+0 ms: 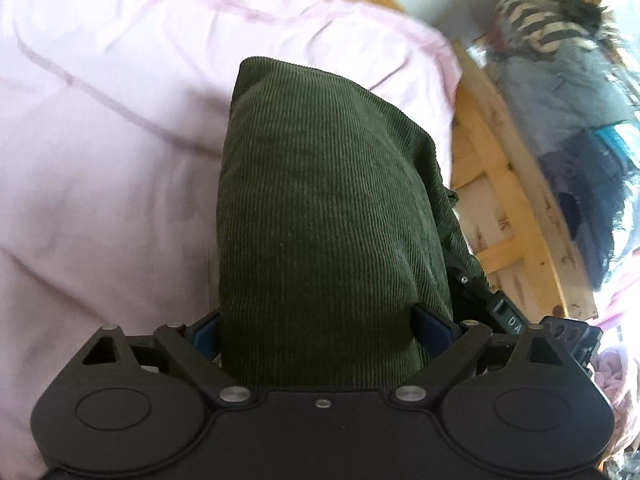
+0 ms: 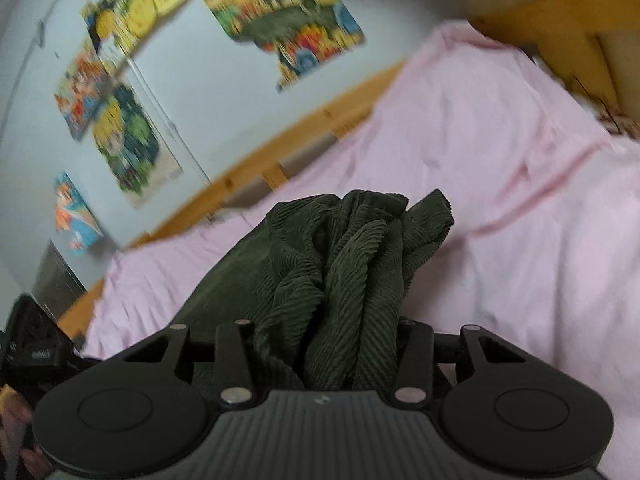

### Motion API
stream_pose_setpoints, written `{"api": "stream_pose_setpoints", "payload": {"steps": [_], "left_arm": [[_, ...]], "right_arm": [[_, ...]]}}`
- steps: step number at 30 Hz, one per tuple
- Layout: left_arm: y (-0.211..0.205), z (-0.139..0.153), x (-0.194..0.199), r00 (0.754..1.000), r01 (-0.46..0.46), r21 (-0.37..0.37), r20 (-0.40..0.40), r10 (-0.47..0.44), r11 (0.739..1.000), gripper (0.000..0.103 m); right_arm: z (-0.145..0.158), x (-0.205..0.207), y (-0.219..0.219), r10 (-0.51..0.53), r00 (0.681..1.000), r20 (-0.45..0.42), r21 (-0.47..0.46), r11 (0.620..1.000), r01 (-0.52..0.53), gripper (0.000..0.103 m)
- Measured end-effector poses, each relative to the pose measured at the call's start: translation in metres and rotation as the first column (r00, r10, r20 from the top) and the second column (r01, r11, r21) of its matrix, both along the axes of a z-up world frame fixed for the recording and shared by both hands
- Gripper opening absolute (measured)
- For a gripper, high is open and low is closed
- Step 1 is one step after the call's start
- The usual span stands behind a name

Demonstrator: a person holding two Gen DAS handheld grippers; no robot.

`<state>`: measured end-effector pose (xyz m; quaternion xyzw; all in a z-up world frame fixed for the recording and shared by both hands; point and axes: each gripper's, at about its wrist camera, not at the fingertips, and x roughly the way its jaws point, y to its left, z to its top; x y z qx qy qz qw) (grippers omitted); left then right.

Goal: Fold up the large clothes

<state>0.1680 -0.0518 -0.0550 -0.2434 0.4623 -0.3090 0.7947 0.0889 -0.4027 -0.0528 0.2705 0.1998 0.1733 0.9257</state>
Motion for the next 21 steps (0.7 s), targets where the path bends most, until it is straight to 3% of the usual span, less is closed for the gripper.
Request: {"api": "stream_pose_setpoints", "payload": {"steps": [3, 7, 10, 13, 16, 18, 21], "left_arm": [[0.017, 0.019, 0.007, 0.998, -0.022, -0.001, 0.057, 0.022, 1.0, 0.094], [0.052, 0.039, 0.027, 0.986, -0.105, 0.015, 0.13, 0.103, 0.994, 0.094], [0.075, 0.044, 0.044, 0.973, -0.17, 0.052, 0.167, 0.159, 0.984, 0.095], [0.093, 0.027, 0.061, 0.964, -0.234, 0.107, 0.152, 0.217, 0.966, 0.095], [0.096, -0.005, 0.073, 0.966, -0.259, 0.181, 0.074, 0.249, 0.949, 0.096], [0.096, -0.008, 0.064, 0.962, -0.26, 0.161, 0.127, 0.242, 0.952, 0.097], [0.091, -0.001, 0.06, 0.961, -0.261, 0.207, 0.147, 0.233, 0.943, 0.099]], "right_arm": [[0.021, 0.018, 0.016, 0.022, 0.998, 0.055, -0.024, 1.0, -0.021, 0.048], [0.033, 0.06, 0.048, 0.05, 0.996, 0.079, 0.018, 0.999, -0.052, 0.048], [0.024, 0.094, 0.077, 0.062, 0.997, 0.05, 0.049, 0.997, -0.064, 0.05], [0.002, 0.131, 0.111, 0.057, 0.997, -0.042, 0.013, 0.998, -0.056, 0.053], [-0.025, 0.148, 0.126, 0.03, 0.991, -0.134, -0.071, 0.997, -0.04, 0.07], [-0.03, 0.144, 0.12, 0.018, 0.992, -0.128, -0.052, 0.998, -0.025, 0.085], [-0.026, 0.139, 0.105, 0.024, 0.991, -0.13, -0.049, 0.998, -0.03, 0.09]]}}
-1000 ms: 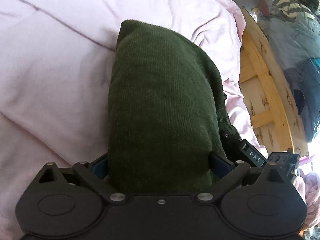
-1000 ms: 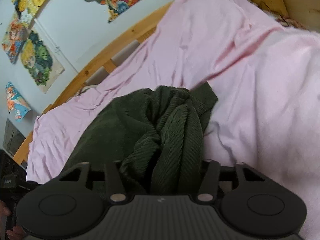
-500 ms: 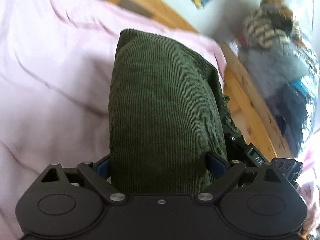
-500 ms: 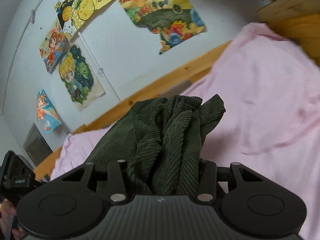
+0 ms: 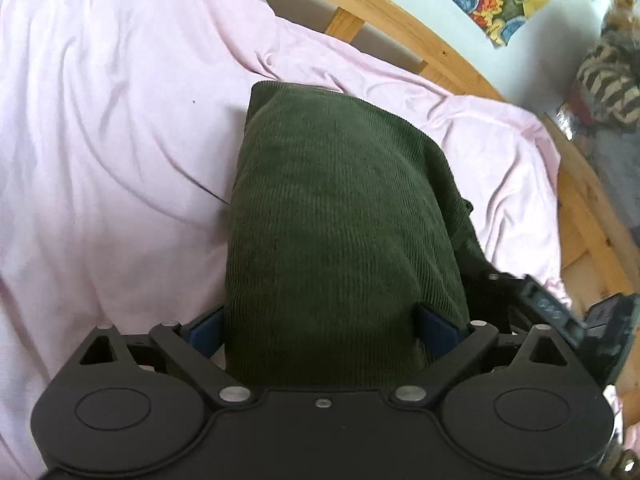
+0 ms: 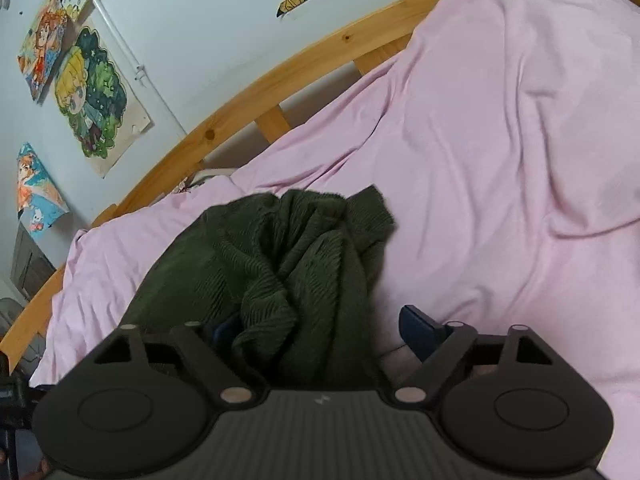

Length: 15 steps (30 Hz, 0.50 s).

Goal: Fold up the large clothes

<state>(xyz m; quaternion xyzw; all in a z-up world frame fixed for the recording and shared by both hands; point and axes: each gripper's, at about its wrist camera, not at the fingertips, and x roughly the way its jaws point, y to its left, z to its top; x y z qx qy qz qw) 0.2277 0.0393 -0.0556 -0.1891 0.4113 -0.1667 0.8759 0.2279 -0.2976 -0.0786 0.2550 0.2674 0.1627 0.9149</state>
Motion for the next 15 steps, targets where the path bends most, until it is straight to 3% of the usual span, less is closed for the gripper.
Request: {"api": "stream_pose_setpoints", "payload": {"steps": [5, 10, 15], "left_arm": [[-0.008, 0.019, -0.013, 0.998, -0.066, 0.071, 0.016, 0.065, 0.995, 0.101], [-0.021, 0.054, -0.061, 0.985, -0.1, 0.173, 0.157, 0.073, 0.98, 0.102], [-0.037, 0.095, -0.115, 0.95, -0.149, 0.24, 0.304, 0.071, 0.959, 0.102]], "right_arm": [[0.02, -0.029, -0.01, -0.026, 0.999, 0.046, -0.058, 0.998, 0.028, 0.1], [0.047, -0.08, -0.015, -0.056, 0.988, 0.141, -0.131, 0.989, 0.074, 0.103], [0.072, -0.141, -0.019, -0.105, 0.963, 0.248, -0.142, 0.98, 0.143, 0.103]]}}
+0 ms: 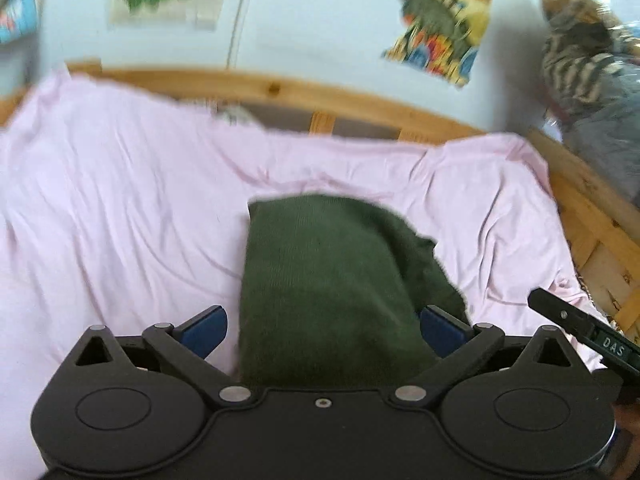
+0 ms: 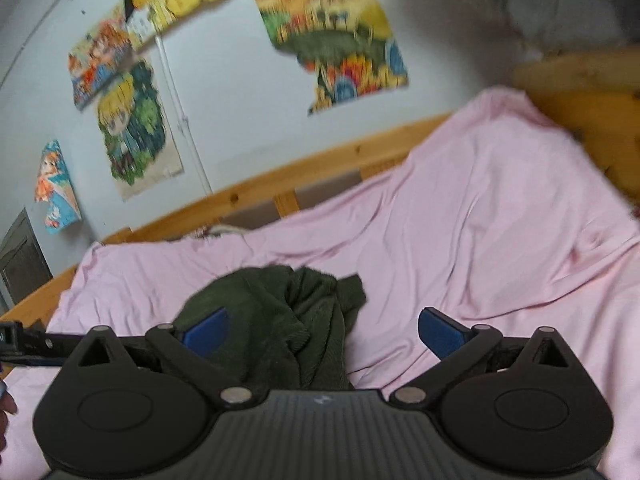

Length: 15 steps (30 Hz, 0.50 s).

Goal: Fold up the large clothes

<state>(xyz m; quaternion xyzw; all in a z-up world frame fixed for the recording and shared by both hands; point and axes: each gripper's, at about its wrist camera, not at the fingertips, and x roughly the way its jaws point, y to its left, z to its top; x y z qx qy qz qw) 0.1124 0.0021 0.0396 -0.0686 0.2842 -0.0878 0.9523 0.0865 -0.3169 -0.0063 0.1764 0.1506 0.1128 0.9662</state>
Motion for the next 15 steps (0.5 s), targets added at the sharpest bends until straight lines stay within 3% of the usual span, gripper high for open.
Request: {"api": "stream_pose_setpoints", "payload": {"steps": [3, 8, 15], "left_arm": [[-0.003, 0.016, -0.034, 0.998, -0.002, 0.026, 0.069, 0.0, 1.0, 0.102], [-0.008, 0.033, -0.078, 0.993, -0.03, 0.088, 0.114, 0.02, 0.996, 0.102], [-0.012, 0.022, -0.134, 0.983, -0.059, 0.134, 0.182, 0.034, 0.989, 0.102]], "right_arm": [[0.014, -0.03, 0.0, -0.025, 0.998, 0.058, -0.029, 0.999, 0.027, 0.103], [0.031, -0.08, 0.006, -0.065, 0.989, 0.134, -0.016, 0.998, 0.068, 0.103], [0.032, -0.148, 0.026, -0.084, 0.98, 0.179, -0.04, 0.995, 0.093, 0.103]]}}
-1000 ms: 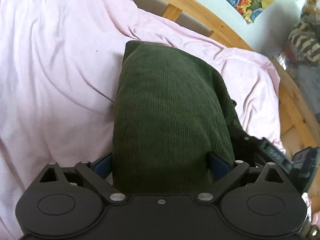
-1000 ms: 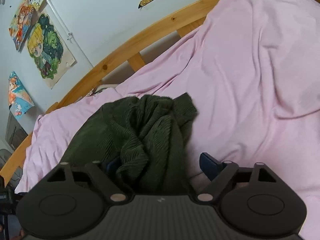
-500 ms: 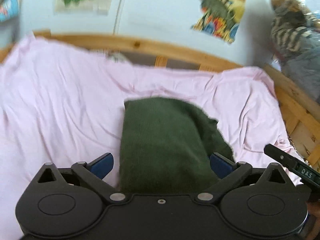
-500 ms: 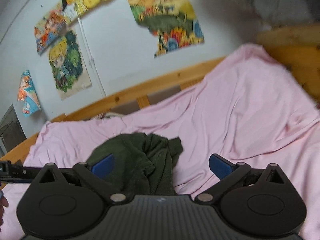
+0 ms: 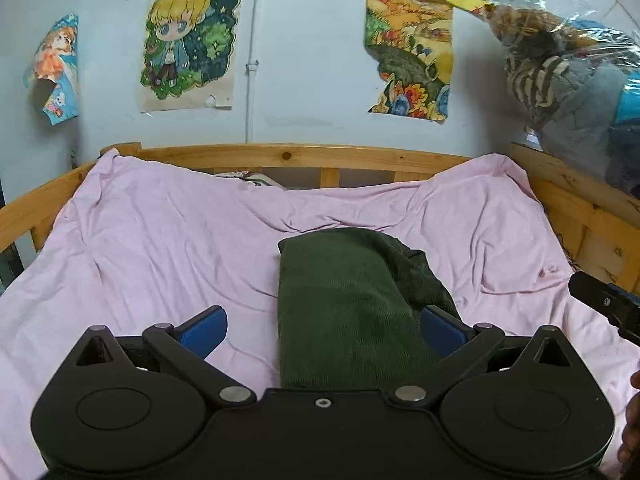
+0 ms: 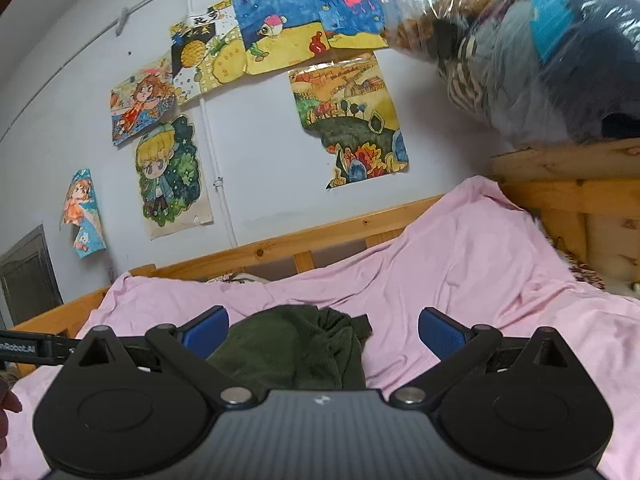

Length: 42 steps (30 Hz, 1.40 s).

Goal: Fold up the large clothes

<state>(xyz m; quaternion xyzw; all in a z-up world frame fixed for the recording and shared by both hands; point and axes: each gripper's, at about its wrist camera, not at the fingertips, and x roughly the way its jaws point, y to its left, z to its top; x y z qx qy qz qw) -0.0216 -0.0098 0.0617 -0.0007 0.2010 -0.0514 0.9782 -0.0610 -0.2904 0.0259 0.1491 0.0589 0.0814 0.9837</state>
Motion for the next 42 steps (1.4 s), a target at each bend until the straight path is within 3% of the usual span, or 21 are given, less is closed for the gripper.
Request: {"api": "stream_pose_setpoints", "payload": {"steps": [5, 13, 32, 42], "left_arm": [[0.0, -0.019, -0.028, 1.0, 0.009, 0.038, 0.014, -0.01, 0.999, 0.102], [-0.006, -0.03, -0.048, 0.999, 0.019, 0.085, 0.049, -0.023, 0.996, 0.102], [0.011, -0.048, -0.055, 1.0, -0.003, -0.015, 0.019, 0.003, 1.0, 0.102], [0.01, -0.057, -0.05, 1.0, -0.018, 0.014, -0.005, 0.018, 1.0, 0.102]], "right_arm": [[-0.006, -0.033, 0.011, -0.015, 1.0, -0.018, -0.049, 0.999, 0.014, 0.103], [-0.01, -0.067, 0.028, -0.052, 0.997, 0.059, -0.145, 0.988, 0.06, 0.103], [-0.024, -0.068, 0.041, -0.072, 0.997, 0.027, -0.204, 0.976, 0.076, 0.103], [-0.029, -0.059, 0.041, -0.057, 0.998, -0.004, -0.2, 0.978, 0.055, 0.103]]}}
